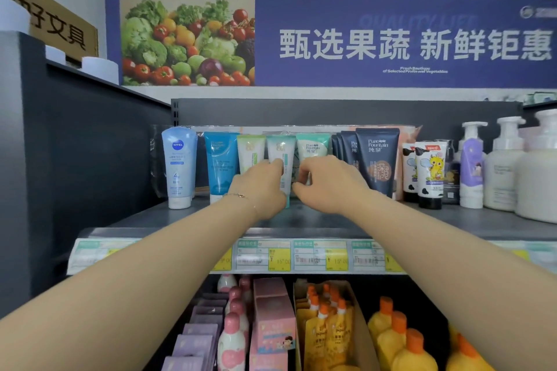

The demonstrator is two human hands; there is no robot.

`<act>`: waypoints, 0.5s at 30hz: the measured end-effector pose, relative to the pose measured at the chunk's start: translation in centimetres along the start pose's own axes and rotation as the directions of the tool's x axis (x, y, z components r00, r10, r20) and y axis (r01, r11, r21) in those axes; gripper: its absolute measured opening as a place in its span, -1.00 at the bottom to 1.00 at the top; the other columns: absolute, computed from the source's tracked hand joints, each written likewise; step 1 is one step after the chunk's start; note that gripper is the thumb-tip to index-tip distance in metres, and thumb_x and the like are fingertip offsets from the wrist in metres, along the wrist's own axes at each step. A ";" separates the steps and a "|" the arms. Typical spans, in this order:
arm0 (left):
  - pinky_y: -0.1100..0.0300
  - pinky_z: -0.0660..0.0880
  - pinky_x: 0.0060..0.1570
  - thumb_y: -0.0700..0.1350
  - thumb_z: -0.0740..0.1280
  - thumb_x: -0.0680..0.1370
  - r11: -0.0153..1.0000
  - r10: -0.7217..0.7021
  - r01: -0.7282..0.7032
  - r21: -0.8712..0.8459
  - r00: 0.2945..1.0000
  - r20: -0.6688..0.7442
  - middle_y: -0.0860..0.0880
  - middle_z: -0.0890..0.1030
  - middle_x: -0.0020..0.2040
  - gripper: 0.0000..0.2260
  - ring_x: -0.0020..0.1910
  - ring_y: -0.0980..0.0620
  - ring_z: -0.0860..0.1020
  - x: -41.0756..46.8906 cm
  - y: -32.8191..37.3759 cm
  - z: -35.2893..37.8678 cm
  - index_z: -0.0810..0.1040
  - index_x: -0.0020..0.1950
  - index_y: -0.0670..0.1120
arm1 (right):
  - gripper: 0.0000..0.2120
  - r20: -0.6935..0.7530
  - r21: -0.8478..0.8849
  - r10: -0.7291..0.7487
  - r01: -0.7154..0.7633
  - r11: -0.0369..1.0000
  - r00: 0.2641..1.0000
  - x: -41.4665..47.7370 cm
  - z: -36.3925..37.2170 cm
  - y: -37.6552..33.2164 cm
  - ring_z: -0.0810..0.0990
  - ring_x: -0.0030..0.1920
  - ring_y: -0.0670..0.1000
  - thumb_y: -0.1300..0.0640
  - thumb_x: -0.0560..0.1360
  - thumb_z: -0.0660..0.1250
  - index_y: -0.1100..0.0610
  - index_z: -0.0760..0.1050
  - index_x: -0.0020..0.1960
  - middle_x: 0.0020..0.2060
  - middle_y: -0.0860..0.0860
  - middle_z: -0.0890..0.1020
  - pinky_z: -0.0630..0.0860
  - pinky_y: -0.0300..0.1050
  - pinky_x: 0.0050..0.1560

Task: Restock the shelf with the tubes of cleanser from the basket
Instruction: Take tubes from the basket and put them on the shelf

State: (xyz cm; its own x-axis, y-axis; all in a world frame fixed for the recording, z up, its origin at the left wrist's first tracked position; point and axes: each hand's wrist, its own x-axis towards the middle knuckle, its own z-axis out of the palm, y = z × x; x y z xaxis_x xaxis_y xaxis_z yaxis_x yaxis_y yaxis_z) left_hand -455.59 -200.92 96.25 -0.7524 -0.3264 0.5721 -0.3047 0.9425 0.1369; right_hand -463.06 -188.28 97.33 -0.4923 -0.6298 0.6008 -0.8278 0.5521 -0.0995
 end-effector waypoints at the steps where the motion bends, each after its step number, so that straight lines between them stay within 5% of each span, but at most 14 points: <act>1: -0.06 0.53 0.02 -0.10 0.28 0.51 0.999 0.024 -0.023 0.033 0.999 -0.028 -0.04 0.50 0.06 -0.73 -0.01 -0.09 0.53 -0.3 0.2 -0.2 0.38 0.19 -0.05 | -0.83 -0.029 -0.016 -0.009 0.009 1.000 1.000 -0.5 -0.2 0.1 0.57 -0.11 0.03 -0.07 0.47 0.25 0.00 0.52 -0.07 -0.17 -0.08 0.59 0.45 -0.10 -0.18; 7: -0.02 0.49 -0.01 -0.06 0.22 0.56 0.977 0.157 -0.139 0.160 0.982 -0.105 -0.03 0.51 0.05 -0.80 -0.05 -0.07 0.52 -3.1 2.3 -1.2 0.40 0.17 -0.04 | -0.86 -0.136 -0.049 -0.019 0.012 0.999 0.990 -3.2 -1.3 1.0 0.56 -0.20 0.06 -0.03 0.47 0.22 0.01 0.43 -0.20 -0.24 -0.04 0.57 0.47 -0.09 -0.22; 15: 0.02 0.44 -0.04 -0.03 0.20 0.55 0.942 0.281 -0.252 0.222 0.953 -0.114 0.01 0.49 0.08 -0.76 0.05 -0.06 0.50 -9.1 5.9 -1.1 0.39 0.21 -0.02 | -0.78 -0.166 -0.030 -0.072 0.068 0.997 0.984 -8.9 -3.5 2.2 0.54 -0.07 0.04 -0.09 0.51 0.20 0.02 0.51 -0.03 -0.09 -0.05 0.59 0.43 -0.08 -0.17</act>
State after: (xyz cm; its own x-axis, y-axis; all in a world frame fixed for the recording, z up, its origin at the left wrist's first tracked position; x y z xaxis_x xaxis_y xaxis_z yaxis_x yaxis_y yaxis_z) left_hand -449.91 -192.30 92.70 -0.7360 -0.0375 0.6759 -0.2271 0.9543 -0.1943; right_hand -459.57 -179.49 94.51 -0.3804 -0.5685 0.7294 -0.8509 0.5242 -0.0352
